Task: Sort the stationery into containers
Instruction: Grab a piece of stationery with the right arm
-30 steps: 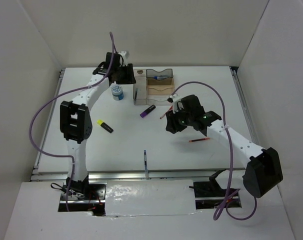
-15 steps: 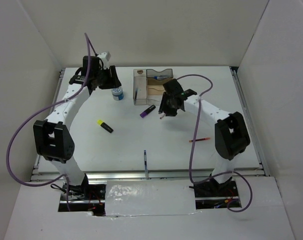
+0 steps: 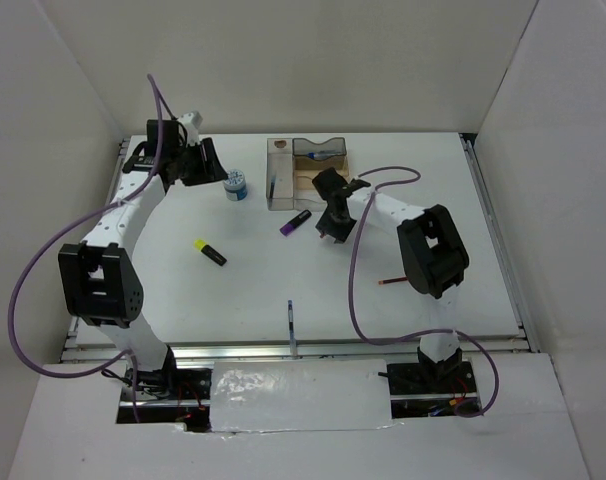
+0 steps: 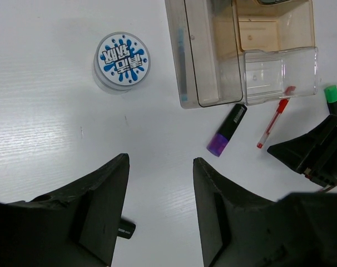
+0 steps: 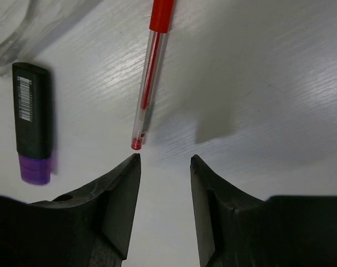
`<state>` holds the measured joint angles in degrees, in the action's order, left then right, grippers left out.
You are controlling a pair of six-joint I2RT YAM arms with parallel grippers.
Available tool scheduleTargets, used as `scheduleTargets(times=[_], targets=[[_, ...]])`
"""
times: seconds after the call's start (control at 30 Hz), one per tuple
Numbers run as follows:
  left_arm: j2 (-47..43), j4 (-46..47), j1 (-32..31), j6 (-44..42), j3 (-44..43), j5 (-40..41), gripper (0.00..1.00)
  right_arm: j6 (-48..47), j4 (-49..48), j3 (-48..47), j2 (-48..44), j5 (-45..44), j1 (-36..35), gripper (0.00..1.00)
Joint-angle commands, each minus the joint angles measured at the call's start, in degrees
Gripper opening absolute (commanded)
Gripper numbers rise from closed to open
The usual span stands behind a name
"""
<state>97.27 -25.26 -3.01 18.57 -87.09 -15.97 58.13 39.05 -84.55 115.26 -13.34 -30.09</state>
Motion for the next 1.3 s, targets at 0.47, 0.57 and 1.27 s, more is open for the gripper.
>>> scheduleTargets(times=[0.47, 0.57, 1.27], targets=[[-2.79, 2.14, 2.74, 1.03, 2.89, -3.72, 0.63, 3.22, 1.73, -7.02, 4.88, -6.16, 0.29, 0.46], [-2.36, 1.79, 2.83, 0.86, 2.98, -4.07, 0.63, 3.05, 1.91, -8.34, 6.2, -7.31, 0.2, 0.46], [0.9, -1.46, 8.28, 0.86, 0.08, -7.76, 0.62, 0.5, 2.35, -4.22, 6.2, -7.75, 1.7, 0.21]])
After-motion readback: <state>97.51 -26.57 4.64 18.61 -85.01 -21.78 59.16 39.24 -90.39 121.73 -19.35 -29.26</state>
